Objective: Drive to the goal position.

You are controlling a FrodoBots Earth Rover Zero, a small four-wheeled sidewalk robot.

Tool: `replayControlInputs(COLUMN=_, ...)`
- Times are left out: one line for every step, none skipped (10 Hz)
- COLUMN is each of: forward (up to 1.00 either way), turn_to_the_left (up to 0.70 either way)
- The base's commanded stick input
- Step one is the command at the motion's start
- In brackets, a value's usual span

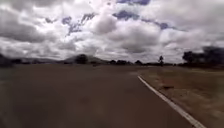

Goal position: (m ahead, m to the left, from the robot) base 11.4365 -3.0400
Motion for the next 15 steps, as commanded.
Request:
replayControlInputs(forward=0.85, turn_to_the_left=0.0)
replayControlInputs(forward=0.85, turn_to_the_left=0.0)
replayControlInputs(forward=0.85, turn_to_the_left=0.0)
replayControlInputs(forward=0.85, turn_to_the_left=0.0)
replayControlInputs(forward=0.85, turn_to_the_left=0.0)
replayControlInputs(forward=0.85, turn_to_the_left=0.0)
replayControlInputs(forward=0.85, turn_to_the_left=0.0)
replayControlInputs(forward=0.85, turn_to_the_left=0.0)
replayControlInputs(forward=0.85, turn_to_the_left=0.0)
replayControlInputs(forward=0.85, turn_to_the_left=0.0)
replayControlInputs(forward=0.85, turn_to_the_left=0.0)
replayControlInputs(forward=0.85, turn_to_the_left=0.0)
replayControlInputs(forward=0.85, turn_to_the_left=-0.04)
replayControlInputs(forward=0.85, turn_to_the_left=-0.28)
replayControlInputs(forward=0.85, turn_to_the_left=-0.34)
